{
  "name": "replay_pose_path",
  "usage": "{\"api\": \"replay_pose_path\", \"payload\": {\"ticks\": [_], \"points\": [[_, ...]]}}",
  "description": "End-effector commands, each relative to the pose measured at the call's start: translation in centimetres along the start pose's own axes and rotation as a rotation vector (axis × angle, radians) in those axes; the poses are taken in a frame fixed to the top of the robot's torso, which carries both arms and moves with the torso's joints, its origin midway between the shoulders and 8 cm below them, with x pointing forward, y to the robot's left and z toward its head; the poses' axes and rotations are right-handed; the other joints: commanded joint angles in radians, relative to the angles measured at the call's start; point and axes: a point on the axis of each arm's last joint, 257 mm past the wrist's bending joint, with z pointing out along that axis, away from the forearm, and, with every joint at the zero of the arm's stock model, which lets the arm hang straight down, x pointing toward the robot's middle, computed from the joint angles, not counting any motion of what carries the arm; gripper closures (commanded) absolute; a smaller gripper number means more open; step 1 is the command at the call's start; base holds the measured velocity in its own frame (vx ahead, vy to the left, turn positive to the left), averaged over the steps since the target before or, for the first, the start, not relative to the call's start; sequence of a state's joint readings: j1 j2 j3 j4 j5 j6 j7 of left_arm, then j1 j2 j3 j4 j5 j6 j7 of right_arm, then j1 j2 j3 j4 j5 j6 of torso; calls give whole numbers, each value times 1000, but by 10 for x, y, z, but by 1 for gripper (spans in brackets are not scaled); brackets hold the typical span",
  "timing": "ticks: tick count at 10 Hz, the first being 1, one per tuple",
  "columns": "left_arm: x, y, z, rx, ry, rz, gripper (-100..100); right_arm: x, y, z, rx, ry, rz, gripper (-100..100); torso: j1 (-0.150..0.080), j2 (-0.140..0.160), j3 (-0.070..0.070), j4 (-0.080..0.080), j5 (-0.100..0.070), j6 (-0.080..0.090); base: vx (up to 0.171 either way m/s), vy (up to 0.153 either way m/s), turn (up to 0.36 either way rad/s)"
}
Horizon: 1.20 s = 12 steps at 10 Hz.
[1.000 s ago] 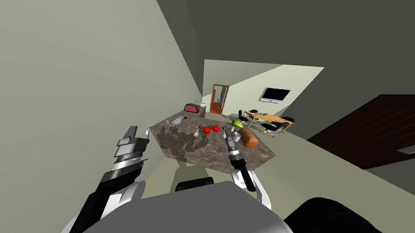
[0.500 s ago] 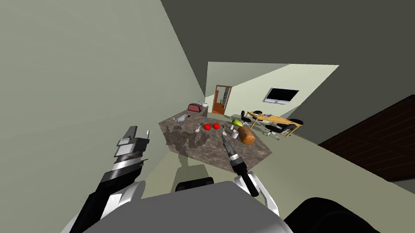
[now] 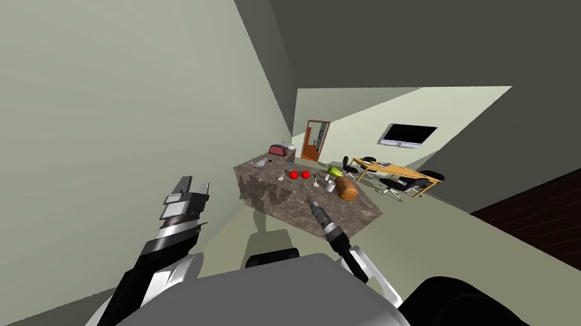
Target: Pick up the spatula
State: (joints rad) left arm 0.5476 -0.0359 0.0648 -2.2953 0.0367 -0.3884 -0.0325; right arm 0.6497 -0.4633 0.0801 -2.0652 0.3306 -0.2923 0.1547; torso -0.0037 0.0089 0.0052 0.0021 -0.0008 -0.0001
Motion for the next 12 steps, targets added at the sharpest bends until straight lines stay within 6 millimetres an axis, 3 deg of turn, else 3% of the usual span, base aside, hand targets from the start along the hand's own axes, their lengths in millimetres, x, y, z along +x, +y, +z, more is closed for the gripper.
{"api": "replay_pose_path", "payload": {"ticks": [1,2,3,4,5,6,7,8,10,11,12], "points": [[0,0,0,0,0,0,0,8,-9,-5,15,53,-51,-100,0,0,0,0,0,0,-122,-19,102],[0,0,0,0,0,0,0,26,-28,-18,57,119,-103,-100,0,-1,0,0,0,0,-132,30,208],[0,0,0,0,0,0,0,27,-29,-19,52,136,-126,-100,3,-1,0,0,0,0,-119,20,106],[0,0,0,0,0,0,0,44,-49,-35,92,203,-178,-100,2,-2,-1,0,1,0,-146,25,245],[0,0,0,0,0,0,0,43,-51,-37,84,229,-211,-100,3,0,0,0,1,0,-120,13,97],[0,0,0,0,0,0,0,58,-71,-56,123,298,-262,-100,2,-2,-1,0,0,1,-108,29,245],[0,0,0,0,0,0,0,57,-74,-59,112,327,-304,-100,2,-2,-1,0,0,0,-80,20,96],[0,0,0,0,0,0,0,69,-94,-79,150,393,-348,-100,2,-4,-2,0,0,0,-85,29,262],[0,0,0,0,0,0,0,67,-97,-82,136,427,-400,-100,2,-5,-3,-1,0,1,-48,20,35],[0,0,0,0,0,0,0,77,-118,-104,169,498,-459,-100,1,-7,-4,-1,0,1,-50,48,255],[0,0,0,0,0,0,0,75,-120,-106,159,520,-490,-100,3,-7,-4,-1,0,0,-56,42,143]]}}
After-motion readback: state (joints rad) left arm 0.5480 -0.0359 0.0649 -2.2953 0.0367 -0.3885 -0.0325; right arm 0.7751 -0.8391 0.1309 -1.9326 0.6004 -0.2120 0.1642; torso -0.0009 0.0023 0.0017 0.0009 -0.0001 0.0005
